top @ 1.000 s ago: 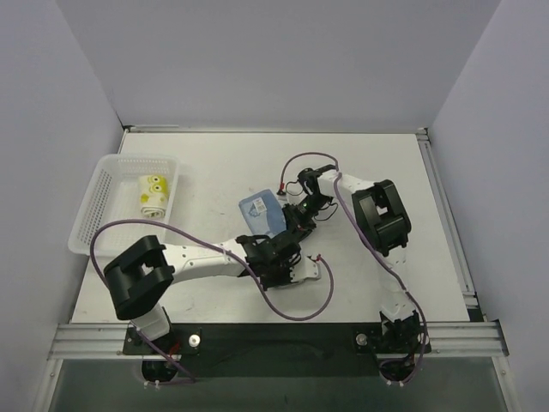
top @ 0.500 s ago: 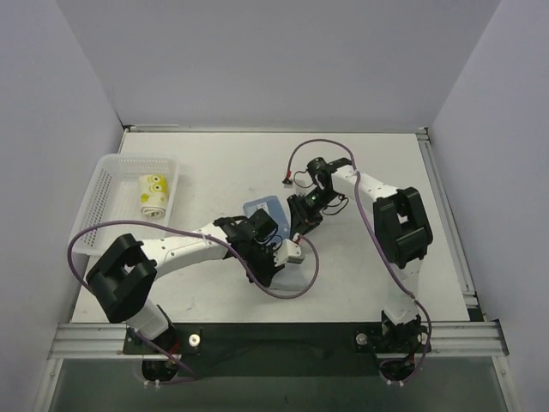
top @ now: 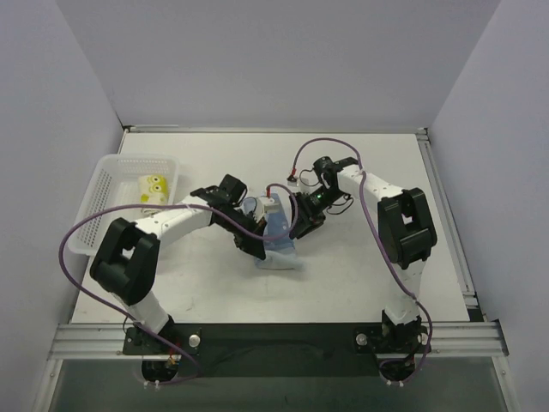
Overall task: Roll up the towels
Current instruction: Fold the towel
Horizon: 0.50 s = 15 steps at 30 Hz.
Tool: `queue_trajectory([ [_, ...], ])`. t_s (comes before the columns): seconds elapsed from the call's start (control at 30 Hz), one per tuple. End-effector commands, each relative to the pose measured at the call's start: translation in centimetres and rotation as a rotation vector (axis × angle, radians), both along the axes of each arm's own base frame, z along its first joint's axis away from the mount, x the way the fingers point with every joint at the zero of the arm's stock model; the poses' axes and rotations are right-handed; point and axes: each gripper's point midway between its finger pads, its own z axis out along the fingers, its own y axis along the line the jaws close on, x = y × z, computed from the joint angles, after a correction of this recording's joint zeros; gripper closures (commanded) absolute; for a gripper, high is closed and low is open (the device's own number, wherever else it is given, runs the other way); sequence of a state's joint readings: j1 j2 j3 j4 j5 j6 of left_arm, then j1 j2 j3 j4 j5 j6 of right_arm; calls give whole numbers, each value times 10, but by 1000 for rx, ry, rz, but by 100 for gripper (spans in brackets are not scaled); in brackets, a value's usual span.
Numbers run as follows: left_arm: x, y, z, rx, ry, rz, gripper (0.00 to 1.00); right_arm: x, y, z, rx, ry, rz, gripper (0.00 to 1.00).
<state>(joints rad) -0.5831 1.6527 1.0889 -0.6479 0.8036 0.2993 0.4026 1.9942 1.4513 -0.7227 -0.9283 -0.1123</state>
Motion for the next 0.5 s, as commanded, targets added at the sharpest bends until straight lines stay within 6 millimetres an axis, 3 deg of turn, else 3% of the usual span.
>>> queue_trajectory([
  [0.0,19,-6,17,-110,130,62,99,4,-3,20,57,-10,-6,61],
  [0.23,56,6,-10,-88,240,174,99,14,-11,38,100,-44,-44,52],
  [0.37,72,18,-38,-18,298,252,99,11,-11,37,95,-54,-32,50],
  [0.47,85,24,-46,-10,350,314,98,8,-8,32,86,-52,-13,43],
])
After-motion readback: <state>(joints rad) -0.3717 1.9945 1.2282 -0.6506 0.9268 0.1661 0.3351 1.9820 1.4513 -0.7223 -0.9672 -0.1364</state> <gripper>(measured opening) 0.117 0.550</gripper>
